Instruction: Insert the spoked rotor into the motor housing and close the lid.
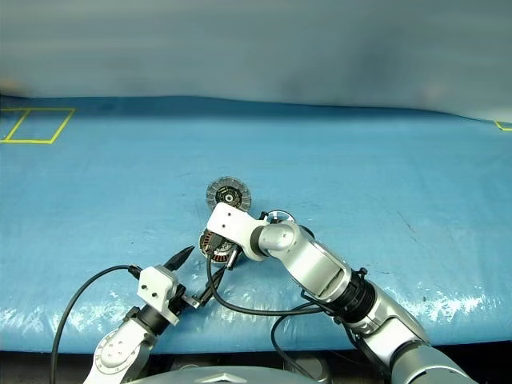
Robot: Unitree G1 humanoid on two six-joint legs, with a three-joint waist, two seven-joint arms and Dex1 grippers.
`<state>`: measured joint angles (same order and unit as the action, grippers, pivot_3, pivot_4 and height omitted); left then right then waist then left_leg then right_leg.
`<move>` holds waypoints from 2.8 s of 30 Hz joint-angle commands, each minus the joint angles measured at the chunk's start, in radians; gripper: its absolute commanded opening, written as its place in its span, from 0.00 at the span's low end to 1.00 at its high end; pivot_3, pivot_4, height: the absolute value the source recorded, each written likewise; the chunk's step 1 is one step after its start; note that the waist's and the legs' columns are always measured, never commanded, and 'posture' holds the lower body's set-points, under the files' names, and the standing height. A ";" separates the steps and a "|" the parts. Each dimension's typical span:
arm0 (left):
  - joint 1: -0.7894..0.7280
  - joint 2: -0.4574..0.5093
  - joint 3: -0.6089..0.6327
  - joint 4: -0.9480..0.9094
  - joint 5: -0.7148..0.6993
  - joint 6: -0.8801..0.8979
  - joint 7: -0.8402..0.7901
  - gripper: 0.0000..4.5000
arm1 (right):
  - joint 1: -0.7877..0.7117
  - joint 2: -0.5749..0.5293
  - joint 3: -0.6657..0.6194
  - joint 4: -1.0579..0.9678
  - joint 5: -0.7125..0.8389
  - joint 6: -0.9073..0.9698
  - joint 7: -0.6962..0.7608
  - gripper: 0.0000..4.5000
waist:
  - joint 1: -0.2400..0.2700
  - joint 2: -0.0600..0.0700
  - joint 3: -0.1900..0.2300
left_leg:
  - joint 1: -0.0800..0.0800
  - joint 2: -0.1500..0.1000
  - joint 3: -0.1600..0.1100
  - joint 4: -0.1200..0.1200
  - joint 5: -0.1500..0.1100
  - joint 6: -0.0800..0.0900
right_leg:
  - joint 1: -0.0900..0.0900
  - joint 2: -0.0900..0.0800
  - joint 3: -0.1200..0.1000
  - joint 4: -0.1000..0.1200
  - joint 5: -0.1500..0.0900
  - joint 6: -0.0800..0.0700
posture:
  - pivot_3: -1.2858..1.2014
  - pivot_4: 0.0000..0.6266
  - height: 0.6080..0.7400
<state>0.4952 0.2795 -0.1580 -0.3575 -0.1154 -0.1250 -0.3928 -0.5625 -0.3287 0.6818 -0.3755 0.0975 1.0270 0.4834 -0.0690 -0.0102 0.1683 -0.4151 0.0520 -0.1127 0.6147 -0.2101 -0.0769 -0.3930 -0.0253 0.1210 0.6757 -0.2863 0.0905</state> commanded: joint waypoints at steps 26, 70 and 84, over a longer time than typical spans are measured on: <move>0.008 -0.003 -0.001 -0.022 0.007 -0.020 0.003 1.00 | 0.033 -0.037 -0.045 -0.105 0.020 0.038 0.050 0.00 | 0.000 0.000 0.000 | 0.000 0.000 0.000 0.000 0.000 0.000 | 0.000 0.000 0.000 0.000 0.000 0.001 | 0.52 0.24 1.00; -0.002 -0.004 -0.001 -0.034 0.006 -0.014 -0.001 1.00 | 0.095 -0.346 -0.138 -0.118 -0.034 -0.082 0.130 0.79 | 0.004 0.000 0.000 | 0.000 0.000 0.000 0.001 0.000 0.000 | 0.001 0.000 0.000 0.000 -0.001 0.003 | 0.52 0.24 1.00; 0.000 -0.008 -0.005 -0.009 0.009 -0.038 0.000 1.00 | 0.125 -0.357 -0.147 -0.083 -0.071 -0.087 0.160 0.29 | 0.003 -0.001 -0.001 | 0.002 0.000 0.000 0.002 0.000 0.000 | 0.003 0.000 0.000 0.000 -0.003 0.000 | 0.52 0.24 1.00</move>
<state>0.4925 0.2763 -0.1598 -0.3553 -0.1075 -0.1394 -0.3938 -0.4494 -0.6824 0.5392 -0.4704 0.0395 0.9410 0.6397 -0.0658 -0.0115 0.1676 -0.4132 0.0518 -0.1125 0.6175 -0.2101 -0.0768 -0.3898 -0.0253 0.1213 0.6753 -0.2896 0.0903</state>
